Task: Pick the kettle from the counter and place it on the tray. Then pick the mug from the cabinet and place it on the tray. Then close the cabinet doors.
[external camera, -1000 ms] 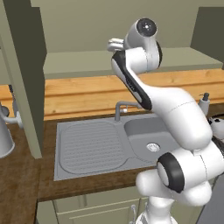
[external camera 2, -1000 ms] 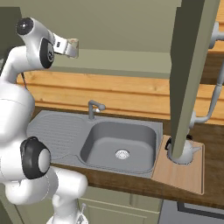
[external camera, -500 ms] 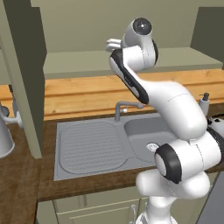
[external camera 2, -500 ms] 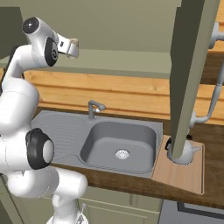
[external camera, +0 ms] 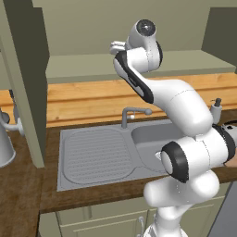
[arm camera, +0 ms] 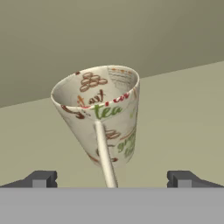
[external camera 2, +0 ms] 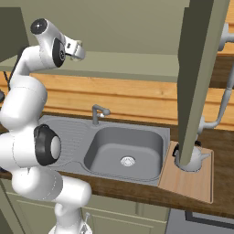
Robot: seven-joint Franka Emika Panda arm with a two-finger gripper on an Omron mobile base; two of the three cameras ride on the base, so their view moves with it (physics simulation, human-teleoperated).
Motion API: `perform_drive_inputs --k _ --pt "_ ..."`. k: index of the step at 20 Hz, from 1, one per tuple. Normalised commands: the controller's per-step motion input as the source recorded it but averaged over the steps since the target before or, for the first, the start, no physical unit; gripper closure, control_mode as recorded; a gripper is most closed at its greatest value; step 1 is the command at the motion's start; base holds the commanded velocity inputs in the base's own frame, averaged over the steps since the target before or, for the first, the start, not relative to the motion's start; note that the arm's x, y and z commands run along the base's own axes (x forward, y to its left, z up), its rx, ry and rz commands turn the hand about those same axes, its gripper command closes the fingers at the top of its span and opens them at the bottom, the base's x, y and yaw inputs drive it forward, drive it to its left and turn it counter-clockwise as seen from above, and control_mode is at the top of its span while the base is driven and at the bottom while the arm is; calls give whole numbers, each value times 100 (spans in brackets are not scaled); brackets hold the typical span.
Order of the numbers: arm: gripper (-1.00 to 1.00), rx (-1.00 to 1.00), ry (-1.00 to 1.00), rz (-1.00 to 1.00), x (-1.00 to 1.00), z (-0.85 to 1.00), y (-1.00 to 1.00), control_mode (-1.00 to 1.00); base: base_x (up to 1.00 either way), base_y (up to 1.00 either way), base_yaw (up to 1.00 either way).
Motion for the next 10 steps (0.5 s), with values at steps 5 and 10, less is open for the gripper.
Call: perform_drive_inputs --k 5,10 --pt "-100 0 7 0 16 -5 4 -100 0 0 0" --pt "-100 0 1 0 12 -5 2 -100 0 0 0"
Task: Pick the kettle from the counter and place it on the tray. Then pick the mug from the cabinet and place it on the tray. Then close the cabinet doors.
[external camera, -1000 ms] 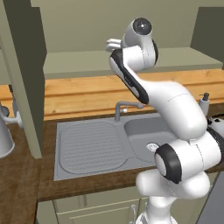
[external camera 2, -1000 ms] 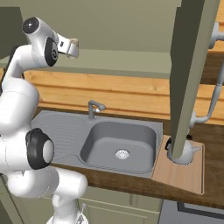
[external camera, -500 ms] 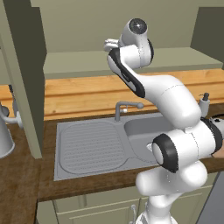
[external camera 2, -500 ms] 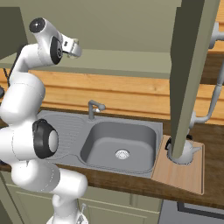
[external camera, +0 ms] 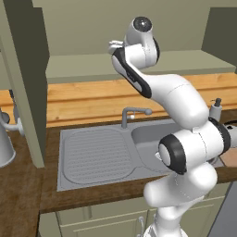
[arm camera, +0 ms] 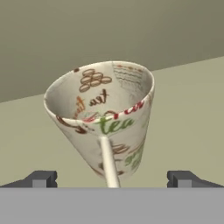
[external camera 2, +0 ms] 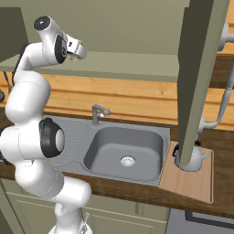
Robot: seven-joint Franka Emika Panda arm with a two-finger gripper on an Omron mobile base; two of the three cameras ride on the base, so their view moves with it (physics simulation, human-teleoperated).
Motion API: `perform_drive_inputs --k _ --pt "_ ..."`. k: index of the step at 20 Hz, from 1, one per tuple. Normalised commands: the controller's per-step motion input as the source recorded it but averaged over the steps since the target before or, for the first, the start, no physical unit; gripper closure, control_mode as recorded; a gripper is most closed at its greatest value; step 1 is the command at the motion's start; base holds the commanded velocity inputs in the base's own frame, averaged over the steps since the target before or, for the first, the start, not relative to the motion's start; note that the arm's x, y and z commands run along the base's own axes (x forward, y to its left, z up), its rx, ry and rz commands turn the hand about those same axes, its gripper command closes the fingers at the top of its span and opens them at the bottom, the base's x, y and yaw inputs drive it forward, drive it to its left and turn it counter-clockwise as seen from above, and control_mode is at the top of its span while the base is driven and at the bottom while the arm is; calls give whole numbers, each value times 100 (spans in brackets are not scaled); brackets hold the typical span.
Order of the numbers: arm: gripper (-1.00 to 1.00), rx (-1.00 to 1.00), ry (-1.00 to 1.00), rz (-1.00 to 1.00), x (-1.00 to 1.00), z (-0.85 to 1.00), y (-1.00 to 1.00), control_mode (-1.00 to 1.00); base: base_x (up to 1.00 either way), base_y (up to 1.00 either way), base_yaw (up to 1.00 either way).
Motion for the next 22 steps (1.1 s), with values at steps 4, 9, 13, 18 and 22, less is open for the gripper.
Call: perform_drive_inputs --k 4,9,13,18,22 --pt "-100 0 0 -1 -15 0 6 -100 0 0 0" --pt "-100 0 0 -6 -5 0 5 -100 0 0 0" --pt "-100 0 0 -4 10 -4 0 -100 0 0 0" --pt "100 0 0 -2 6 -1 0 -100 0 0 0" --pt "100 0 0 0 10 -3 -3 -100 0 0 0"
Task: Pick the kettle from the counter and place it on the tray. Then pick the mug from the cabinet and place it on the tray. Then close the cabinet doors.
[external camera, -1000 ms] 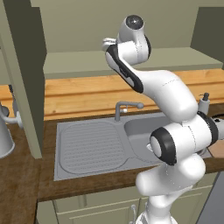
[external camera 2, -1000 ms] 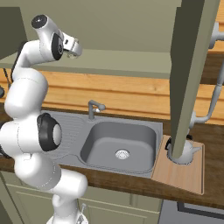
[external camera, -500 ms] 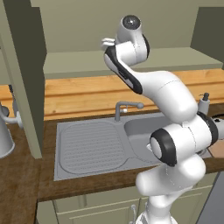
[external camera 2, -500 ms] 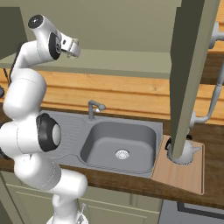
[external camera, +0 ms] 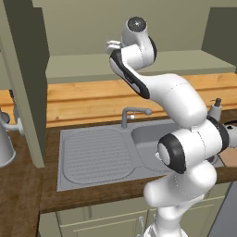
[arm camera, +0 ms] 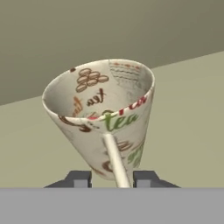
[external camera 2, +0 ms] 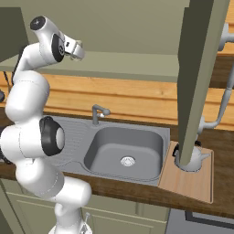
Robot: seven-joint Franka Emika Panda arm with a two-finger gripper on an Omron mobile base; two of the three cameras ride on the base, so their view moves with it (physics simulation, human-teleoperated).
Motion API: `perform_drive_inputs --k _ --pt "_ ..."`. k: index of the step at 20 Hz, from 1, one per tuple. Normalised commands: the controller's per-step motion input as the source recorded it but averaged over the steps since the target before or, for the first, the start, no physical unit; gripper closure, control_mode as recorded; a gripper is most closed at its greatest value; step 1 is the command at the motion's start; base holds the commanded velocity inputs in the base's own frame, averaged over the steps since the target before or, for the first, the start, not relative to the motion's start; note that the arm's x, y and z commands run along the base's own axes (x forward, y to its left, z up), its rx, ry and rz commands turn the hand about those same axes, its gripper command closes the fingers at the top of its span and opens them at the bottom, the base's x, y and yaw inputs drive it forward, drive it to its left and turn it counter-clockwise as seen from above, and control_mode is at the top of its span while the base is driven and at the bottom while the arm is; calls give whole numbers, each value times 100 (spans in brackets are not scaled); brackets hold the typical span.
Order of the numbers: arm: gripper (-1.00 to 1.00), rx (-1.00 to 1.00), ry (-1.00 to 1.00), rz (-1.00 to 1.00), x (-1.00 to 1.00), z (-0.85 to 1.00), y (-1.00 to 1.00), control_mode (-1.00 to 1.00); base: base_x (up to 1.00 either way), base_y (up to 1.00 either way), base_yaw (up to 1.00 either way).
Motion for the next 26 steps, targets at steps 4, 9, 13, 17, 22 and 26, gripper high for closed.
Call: perform_drive_inputs --k 4,9,13,17,22,26 --pt "100 0 0 0 20 -10 -6 -100 0 0 0" --pt "100 -4 -1 0 7 -7 -9 -100 0 0 0" --pt "100 -3 -4 0 -63 0 0 -100 0 0 0" --pt "100 -1 -9 0 -86 0 2 -100 0 0 0" --pt "100 -3 -11 -6 -91 10 0 -100 0 0 0" --pt "100 -4 -10 -20 -95 15 -1 -100 0 0 0"
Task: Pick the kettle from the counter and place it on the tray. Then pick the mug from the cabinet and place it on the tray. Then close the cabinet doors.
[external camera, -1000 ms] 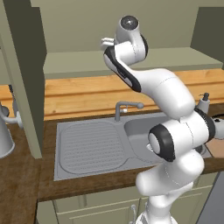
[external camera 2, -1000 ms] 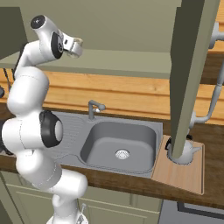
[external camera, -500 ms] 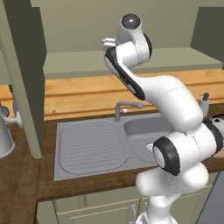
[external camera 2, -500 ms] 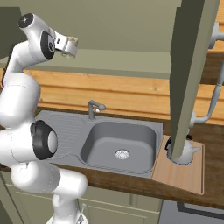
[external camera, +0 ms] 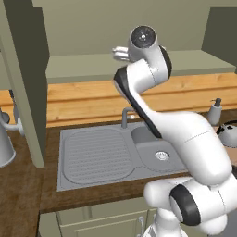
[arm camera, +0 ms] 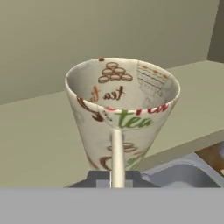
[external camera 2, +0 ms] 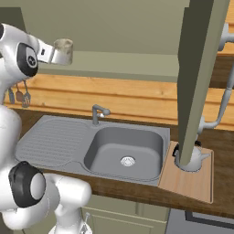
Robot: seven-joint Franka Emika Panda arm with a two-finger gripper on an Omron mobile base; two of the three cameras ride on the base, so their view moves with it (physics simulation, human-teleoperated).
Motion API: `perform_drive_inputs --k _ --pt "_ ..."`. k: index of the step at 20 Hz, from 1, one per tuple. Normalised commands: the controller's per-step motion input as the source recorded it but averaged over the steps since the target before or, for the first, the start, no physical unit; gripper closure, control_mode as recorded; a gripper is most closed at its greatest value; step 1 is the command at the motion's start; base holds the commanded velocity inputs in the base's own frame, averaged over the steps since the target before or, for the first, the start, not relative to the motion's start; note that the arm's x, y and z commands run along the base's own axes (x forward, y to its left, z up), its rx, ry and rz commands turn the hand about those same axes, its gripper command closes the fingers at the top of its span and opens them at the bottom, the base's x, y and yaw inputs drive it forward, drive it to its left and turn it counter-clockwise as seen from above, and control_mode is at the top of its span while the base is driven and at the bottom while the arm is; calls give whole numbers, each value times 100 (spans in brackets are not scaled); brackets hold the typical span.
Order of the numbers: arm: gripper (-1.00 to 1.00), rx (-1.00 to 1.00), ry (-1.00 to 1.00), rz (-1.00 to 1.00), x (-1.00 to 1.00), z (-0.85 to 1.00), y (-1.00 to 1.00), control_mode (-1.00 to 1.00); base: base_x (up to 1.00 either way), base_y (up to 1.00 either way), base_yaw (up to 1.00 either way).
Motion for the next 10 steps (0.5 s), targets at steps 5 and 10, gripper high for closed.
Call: perform_drive_inputs --k 5,10 --pt "100 -4 -7 -28 -90 13 -8 -100 0 0 0" --pt "100 -7 -5 -33 -86 2 -19 -100 0 0 0"
